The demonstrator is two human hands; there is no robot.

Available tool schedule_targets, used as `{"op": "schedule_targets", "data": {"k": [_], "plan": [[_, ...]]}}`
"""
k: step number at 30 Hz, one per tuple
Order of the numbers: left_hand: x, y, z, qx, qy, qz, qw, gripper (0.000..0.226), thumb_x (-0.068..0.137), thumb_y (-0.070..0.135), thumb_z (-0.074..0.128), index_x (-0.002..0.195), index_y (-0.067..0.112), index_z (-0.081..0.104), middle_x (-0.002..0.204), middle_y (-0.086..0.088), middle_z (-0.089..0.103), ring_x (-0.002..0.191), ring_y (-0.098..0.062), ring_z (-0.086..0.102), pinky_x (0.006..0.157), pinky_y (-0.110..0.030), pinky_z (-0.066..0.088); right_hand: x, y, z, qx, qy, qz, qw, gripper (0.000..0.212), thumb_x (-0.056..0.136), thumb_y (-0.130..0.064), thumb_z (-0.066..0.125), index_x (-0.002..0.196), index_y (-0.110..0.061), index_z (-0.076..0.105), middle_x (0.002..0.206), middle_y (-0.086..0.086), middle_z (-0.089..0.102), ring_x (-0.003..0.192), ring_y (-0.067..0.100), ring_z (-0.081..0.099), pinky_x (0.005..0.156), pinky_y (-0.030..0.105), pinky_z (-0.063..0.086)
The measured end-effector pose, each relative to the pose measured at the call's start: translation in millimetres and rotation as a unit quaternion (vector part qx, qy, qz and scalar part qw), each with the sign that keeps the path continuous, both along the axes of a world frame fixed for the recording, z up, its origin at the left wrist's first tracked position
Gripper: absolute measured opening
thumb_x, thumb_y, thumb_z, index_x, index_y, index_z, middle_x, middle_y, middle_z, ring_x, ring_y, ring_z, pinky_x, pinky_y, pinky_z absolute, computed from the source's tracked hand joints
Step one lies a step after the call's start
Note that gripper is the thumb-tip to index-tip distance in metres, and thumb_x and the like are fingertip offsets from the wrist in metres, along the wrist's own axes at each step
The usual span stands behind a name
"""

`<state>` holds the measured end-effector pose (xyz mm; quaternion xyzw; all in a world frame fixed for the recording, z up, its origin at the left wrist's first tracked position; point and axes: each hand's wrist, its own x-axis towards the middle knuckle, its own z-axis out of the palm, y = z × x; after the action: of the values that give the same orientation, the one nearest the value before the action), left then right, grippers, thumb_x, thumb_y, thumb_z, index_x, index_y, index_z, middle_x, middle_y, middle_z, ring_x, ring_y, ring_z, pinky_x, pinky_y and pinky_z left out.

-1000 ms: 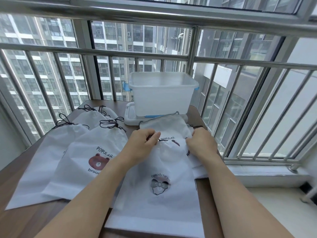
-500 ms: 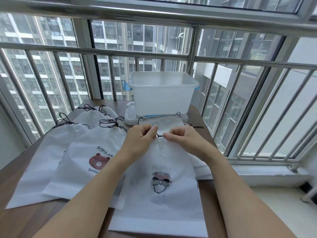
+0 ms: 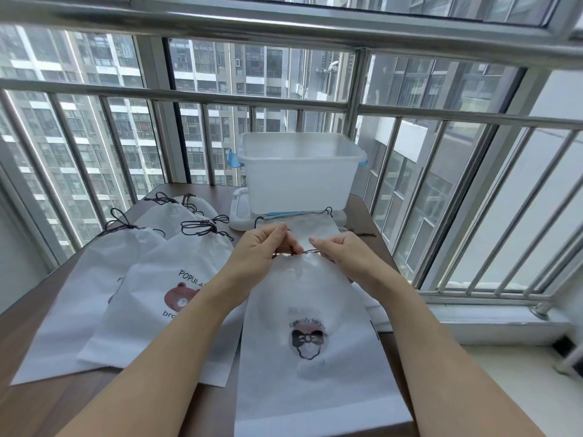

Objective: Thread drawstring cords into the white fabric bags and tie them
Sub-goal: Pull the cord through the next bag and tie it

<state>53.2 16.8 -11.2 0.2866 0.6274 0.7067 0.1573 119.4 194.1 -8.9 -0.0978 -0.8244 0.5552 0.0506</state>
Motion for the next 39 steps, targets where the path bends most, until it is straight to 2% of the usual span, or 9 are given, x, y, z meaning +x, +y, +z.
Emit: {"op": "schedule_targets", "data": {"k": [5, 8, 11, 17, 22, 26, 31, 35, 39], "plan": [[-3.5, 1.3, -3.3, -0.024, 0.020, 0.030, 0.999, 0.038, 0.107, 0.021, 0.039, 0.080, 0.016, 0.066, 0.070, 0.006, 0.062, 0.069, -0.011, 0.042, 0.064, -0.016, 0.038, -0.9, -2.0, 2.9, -0.026, 0.054, -0.023, 0.998, 0.059, 0.098, -0.026, 0.064, 0.046, -0.022, 0.037, 0.052, -0.005, 0.025, 0.046, 0.012, 0.018, 0.045, 0.025, 0.016], [-1.6, 2.7, -3.2, -0.025, 0.015, 0.014, 0.999, 0.037, 0.107, 0.020, 0.039, 0.081, 0.016, 0.065, 0.069, 0.005, 0.060, 0.071, -0.014, 0.044, 0.066, -0.017, 0.039, 1.6, -4.2, 6.0, -0.022, 0.098, -0.023, 0.995, 0.040, 0.092, -0.015, 0.070, 0.062, 0.001, 0.048, 0.054, 0.001, 0.027, 0.049, 0.013, 0.020, 0.047, 0.024, 0.019], [0.0, 3.1, -3.6, -0.038, 0.012, -0.015, 0.999, 0.035, 0.108, 0.022, 0.038, 0.081, 0.016, 0.059, 0.063, 0.003, 0.053, 0.062, -0.011, 0.042, 0.062, -0.021, 0.035, 7.0, -5.6, 10.8, -0.026, 0.135, -0.022, 0.990, 0.014, 0.090, 0.001, 0.069, 0.080, 0.003, 0.059, 0.049, 0.001, 0.030, 0.041, 0.008, 0.023, 0.042, 0.013, 0.029], [2.9, 3.6, -0.1, -0.022, -0.009, -0.028, 0.999, 0.037, 0.107, 0.020, 0.038, 0.076, 0.012, 0.056, 0.057, 0.003, 0.049, 0.054, -0.008, 0.042, 0.056, -0.019, 0.035, 3.7, -25.2, 10.5, 0.038, 0.179, 0.068, 0.981, 0.029, 0.076, -0.028, 0.072, 0.104, -0.033, 0.074, 0.065, 0.033, 0.054, 0.056, 0.035, 0.035, 0.063, 0.039, 0.040], [1.0, 1.4, 0.0, 0.001, -0.013, -0.035, 0.999, 0.042, 0.107, 0.023, 0.040, 0.072, 0.019, 0.063, 0.059, 0.002, 0.048, 0.058, -0.012, 0.038, 0.056, -0.021, 0.032, 5.7, -22.3, 12.0, 0.019, 0.186, 0.051, 0.981, 0.024, 0.080, -0.019, 0.071, 0.102, -0.020, 0.078, 0.056, 0.008, 0.038, 0.053, 0.017, 0.025, 0.053, 0.027, 0.025], [0.5, 1.3, -0.4, -0.001, -0.001, -0.038, 0.999, 0.042, 0.107, 0.024, 0.040, 0.076, 0.019, 0.069, 0.062, 0.001, 0.049, 0.060, -0.012, 0.037, 0.058, -0.022, 0.031, 9.3, -20.3, 14.9, -0.016, 0.184, 0.044, 0.982, 0.013, 0.090, -0.013, 0.076, 0.101, -0.006, 0.078, 0.058, 0.011, 0.033, 0.047, 0.011, 0.023, 0.046, 0.015, 0.028], [3.0, 2.5, -3.7, -0.042, 0.058, -0.040, 0.997, 0.038, 0.107, 0.020, 0.039, 0.087, 0.005, 0.068, 0.063, 0.003, 0.048, 0.057, -0.007, 0.040, 0.058, -0.018, 0.033, 3.0, -24.8, 9.9, 0.027, 0.193, 0.003, 0.981, 0.012, 0.086, -0.004, 0.075, 0.096, -0.010, 0.080, 0.046, -0.015, 0.029, 0.047, 0.009, 0.024, 0.050, 0.023, 0.029], [1.1, 3.0, -5.7, -0.043, 0.052, -0.042, 0.997, 0.037, 0.107, 0.020, 0.039, 0.090, 0.011, 0.071, 0.066, 0.003, 0.049, 0.060, -0.007, 0.039, 0.059, -0.019, 0.032, 2.7, -25.0, 10.4, 0.020, 0.214, -0.046, 0.976, 0.005, 0.081, -0.004, 0.081, 0.086, -0.006, 0.081, 0.047, -0.009, 0.031, 0.047, 0.006, 0.025, 0.046, 0.015, 0.031], [1.0, 2.7, -5.1, -0.050, 0.032, -0.056, 0.997, 0.033, 0.106, 0.018, 0.042, 0.102, 0.010, 0.074, 0.067, 0.006, 0.050, 0.060, -0.004, 0.041, 0.059, -0.013, 0.035, 3.8, -26.4, 14.1, -0.104, 0.161, -0.070, 0.979, 0.006, 0.092, -0.002, 0.068, 0.086, -0.003, 0.069, 0.048, -0.005, 0.035, 0.044, 0.007, 0.043, 0.045, 0.014, 0.038]]}}
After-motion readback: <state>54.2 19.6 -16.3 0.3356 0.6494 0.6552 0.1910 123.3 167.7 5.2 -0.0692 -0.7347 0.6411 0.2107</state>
